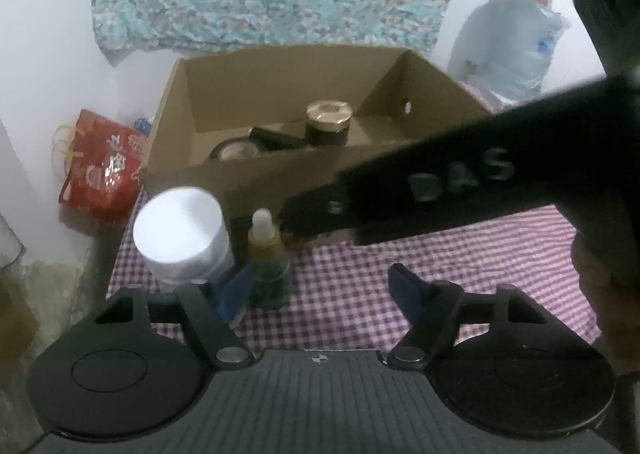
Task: Organize rigid objects
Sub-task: 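Move the right tool back toward the green dropper bottle, then grasp the green dropper bottle by its neck with the right tool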
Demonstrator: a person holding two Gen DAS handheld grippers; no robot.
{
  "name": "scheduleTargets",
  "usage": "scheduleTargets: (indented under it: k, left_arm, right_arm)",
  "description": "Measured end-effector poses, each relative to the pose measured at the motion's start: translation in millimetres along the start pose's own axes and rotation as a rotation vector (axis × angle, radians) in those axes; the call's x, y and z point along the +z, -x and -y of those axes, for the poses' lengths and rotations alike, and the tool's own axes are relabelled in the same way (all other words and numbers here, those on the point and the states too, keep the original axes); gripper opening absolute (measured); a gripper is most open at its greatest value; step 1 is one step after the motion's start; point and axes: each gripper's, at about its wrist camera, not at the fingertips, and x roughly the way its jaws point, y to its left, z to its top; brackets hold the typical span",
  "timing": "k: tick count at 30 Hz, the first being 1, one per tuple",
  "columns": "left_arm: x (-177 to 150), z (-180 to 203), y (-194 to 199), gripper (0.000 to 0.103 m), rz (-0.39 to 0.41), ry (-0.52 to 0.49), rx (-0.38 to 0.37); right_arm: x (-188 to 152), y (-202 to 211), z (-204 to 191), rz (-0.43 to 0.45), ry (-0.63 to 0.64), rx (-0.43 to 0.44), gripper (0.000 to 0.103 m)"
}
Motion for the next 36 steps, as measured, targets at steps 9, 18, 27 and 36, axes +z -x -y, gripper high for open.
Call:
scheduleTargets:
  k: [9,18,27,36]
  left_arm:
    - [-7.5,-10.5,-16.5,0.055,-0.001,0.023,0.048]
    - [-11.0,-2.9,-22.7,0.053,0.0,0.002,0.059]
    - [-8.3,15.1,-30.7,0.053,0.001,-0.055,0.064]
    - [-16.8,40.1,-42.8,0.032,-0.001,-0.114,0.07]
  right_arm:
    - [-0.4,-41.5,-14.3,-0.076,0.129,-0.005,0.031]
    - [-0.6,-42.1,-12.9,-0.083,0.16,-0.003,0.021]
    - [-5.6,-16.8,3.6,-0.084,0.105,-0.02,0.021]
    - [-13.2,0.5,16.6,-0.072,0.068,-0.029,0.01]
